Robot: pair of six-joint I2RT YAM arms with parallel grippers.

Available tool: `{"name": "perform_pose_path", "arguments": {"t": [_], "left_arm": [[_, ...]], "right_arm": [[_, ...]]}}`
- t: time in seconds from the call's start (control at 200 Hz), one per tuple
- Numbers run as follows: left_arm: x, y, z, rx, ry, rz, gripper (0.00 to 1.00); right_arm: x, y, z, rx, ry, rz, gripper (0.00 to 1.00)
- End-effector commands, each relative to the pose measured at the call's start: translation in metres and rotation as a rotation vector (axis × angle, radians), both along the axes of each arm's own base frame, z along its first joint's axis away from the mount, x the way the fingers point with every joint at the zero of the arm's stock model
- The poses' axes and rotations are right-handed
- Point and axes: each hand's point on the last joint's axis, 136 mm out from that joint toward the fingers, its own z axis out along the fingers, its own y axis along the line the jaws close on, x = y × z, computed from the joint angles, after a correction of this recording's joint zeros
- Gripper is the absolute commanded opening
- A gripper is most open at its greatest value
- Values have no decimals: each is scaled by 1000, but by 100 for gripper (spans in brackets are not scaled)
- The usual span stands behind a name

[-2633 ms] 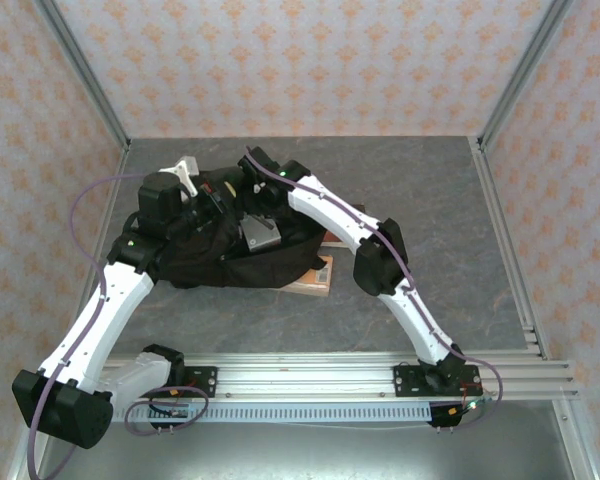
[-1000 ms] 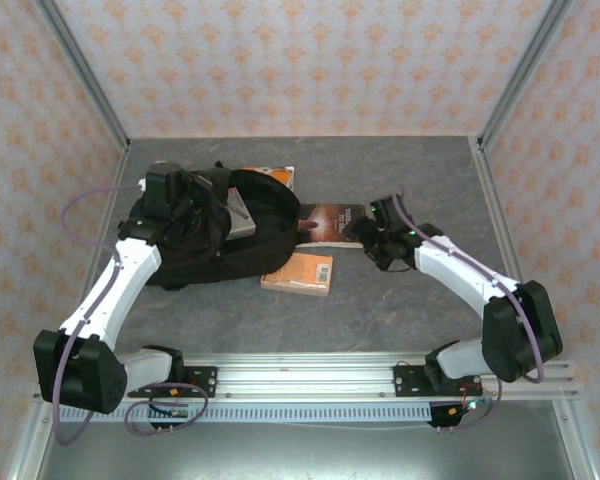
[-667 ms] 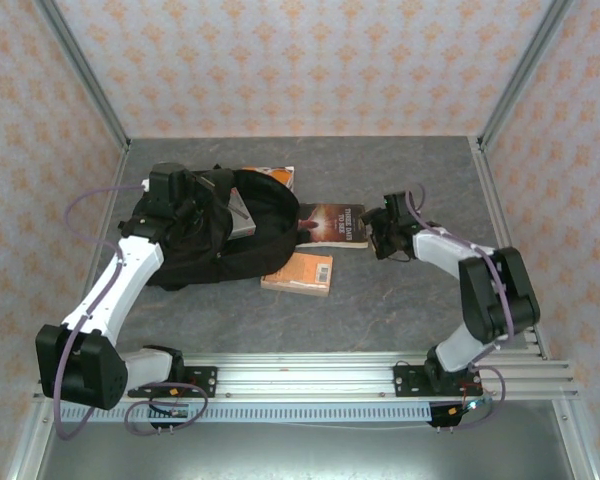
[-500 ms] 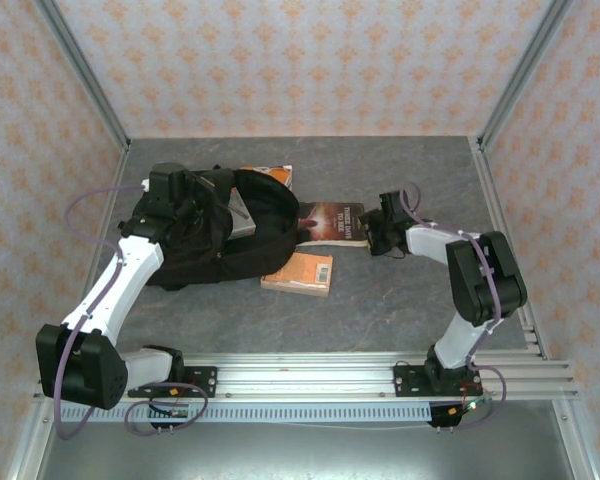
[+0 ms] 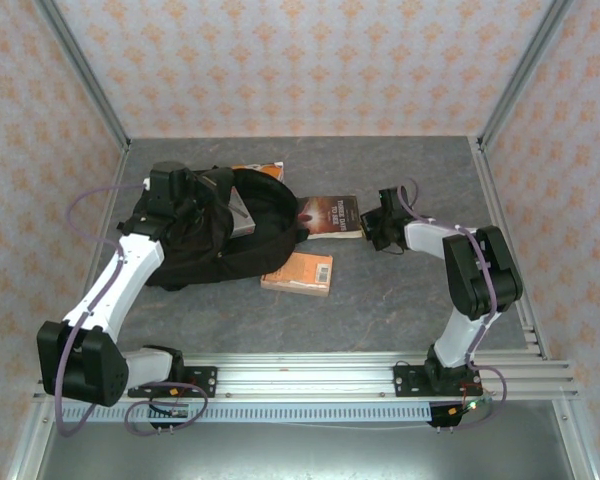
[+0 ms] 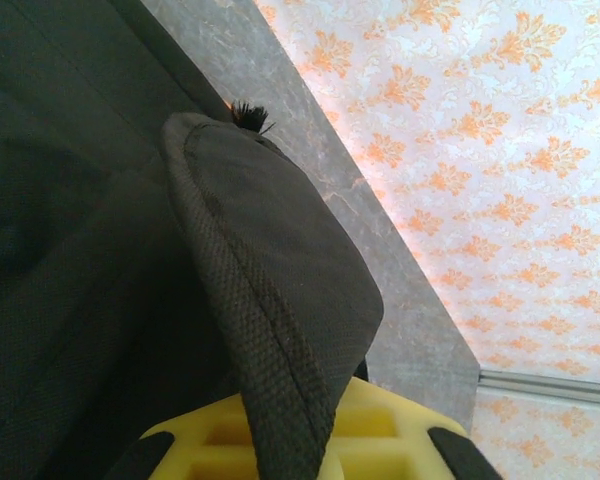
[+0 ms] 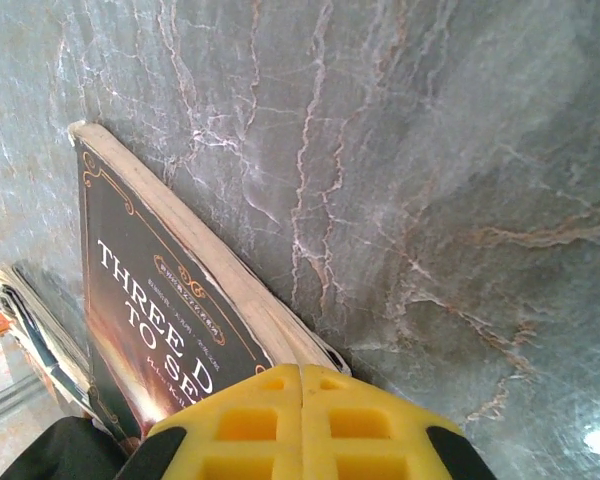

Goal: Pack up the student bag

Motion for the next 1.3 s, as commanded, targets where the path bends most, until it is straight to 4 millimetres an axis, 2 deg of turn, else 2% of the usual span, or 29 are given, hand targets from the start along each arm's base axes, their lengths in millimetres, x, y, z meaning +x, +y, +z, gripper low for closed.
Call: {"name": "perform_pose_path", "arguments": {"t": [0.0, 0.085, 0.15, 0.27, 0.375, 0.53, 0.666, 0.706, 0.841, 0.946, 1.056, 1.186, 1.296], "left_arm": [[6, -3, 20, 34, -35, -34, 27], [8, -10, 32, 86, -45, -76, 43], [10, -23, 43, 148, -54, -137, 53], [16, -73, 54, 275, -37, -363, 63], [14, -128, 54, 366, -26, -588, 65], [-3, -201, 38, 580, -34, -882, 67], [-11, -258, 11, 728, 26, -1107, 68], [-10, -271, -8, 776, 71, -1157, 68], [13, -297, -39, 815, 142, -1197, 68], [34, -311, -67, 826, 187, -1204, 68], [44, -324, -93, 775, 220, -1226, 68], [55, -331, -118, 717, 223, -1219, 68], [57, -333, -138, 682, 252, -1229, 68]], "right_arm": [[-6, -15, 13, -112, -5, 39, 0], [-13, -32, 22, -161, -11, 37, 0], [-19, -41, 28, -190, -2, 43, 0], [-30, -54, 43, -253, -8, 67, 0], [-37, -64, 55, -289, -10, 79, 0], [-52, -79, 62, -285, -8, 64, 0], [-70, -87, 48, -200, 20, 33, 0], [-73, -90, 45, -174, 21, 21, 0], [-90, -96, 33, -159, 33, -2, 0], [-104, -93, 13, -128, 62, -8, 0], [-114, -93, -1, -126, 89, -5, 0], [-122, -102, -4, -189, 107, -4, 0], [-119, -104, -1, -192, 96, 0, 0]]}}
